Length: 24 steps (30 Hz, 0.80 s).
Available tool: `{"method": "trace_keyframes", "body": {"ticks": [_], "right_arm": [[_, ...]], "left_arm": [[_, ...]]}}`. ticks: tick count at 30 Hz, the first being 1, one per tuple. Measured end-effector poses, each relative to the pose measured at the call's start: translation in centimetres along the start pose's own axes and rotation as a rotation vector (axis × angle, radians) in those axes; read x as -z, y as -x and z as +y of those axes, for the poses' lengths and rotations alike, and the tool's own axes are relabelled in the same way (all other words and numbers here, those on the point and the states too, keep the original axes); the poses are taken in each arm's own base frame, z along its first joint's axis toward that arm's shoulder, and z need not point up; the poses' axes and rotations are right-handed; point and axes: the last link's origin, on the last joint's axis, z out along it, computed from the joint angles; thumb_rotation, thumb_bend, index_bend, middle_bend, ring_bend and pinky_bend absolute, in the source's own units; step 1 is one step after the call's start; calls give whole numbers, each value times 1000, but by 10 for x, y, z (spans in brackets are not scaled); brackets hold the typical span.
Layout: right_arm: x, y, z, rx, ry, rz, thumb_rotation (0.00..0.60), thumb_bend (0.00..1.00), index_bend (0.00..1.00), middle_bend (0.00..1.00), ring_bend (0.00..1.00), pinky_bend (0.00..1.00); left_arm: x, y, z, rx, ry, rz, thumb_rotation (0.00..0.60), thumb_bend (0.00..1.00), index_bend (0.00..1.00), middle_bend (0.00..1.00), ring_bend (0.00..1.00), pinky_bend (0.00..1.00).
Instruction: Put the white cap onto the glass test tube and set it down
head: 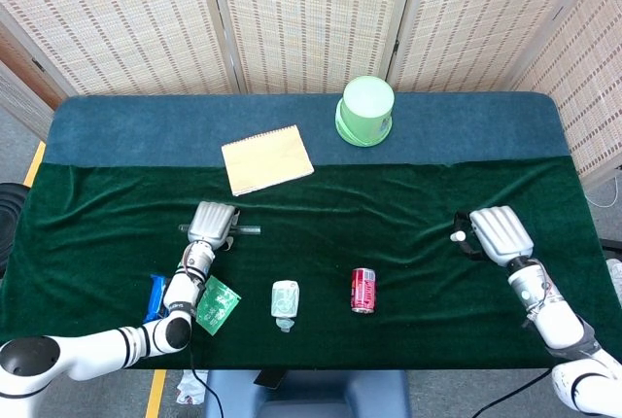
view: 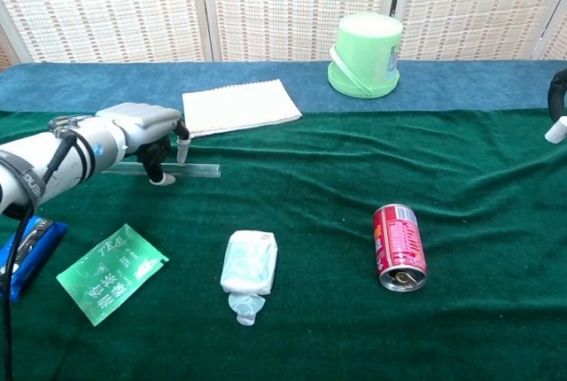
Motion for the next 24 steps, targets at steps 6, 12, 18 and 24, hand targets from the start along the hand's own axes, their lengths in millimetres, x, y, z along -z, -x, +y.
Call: {"method": "trace_keyframes", "body": {"ticks": [6, 12, 18, 24], "right_arm": [[-1, 1, 0, -2, -3, -2, 600, 599, 771, 1000, 1000, 1000], [-2, 2, -1, -2, -4, -5, 600, 599, 771, 1000, 1000, 1000], [-2, 3, -1, -5, -5, -7, 600, 599, 771, 1000, 1000, 1000], [-2, 3, -2, -4, -8, -6, 600, 600, 774, 1000, 1000, 1000]], "left_arm": [[3, 1, 1, -15, 10, 5, 600, 340, 520, 828, 754, 783], [2, 3, -2, -34, 0, 9, 600, 348, 521, 829, 755, 783], [2, 4, -8, -43, -11, 9, 600, 356, 522, 829, 756, 783], [1, 6, -11, -39, -22, 3, 600, 377, 540, 830, 756, 783]]}}
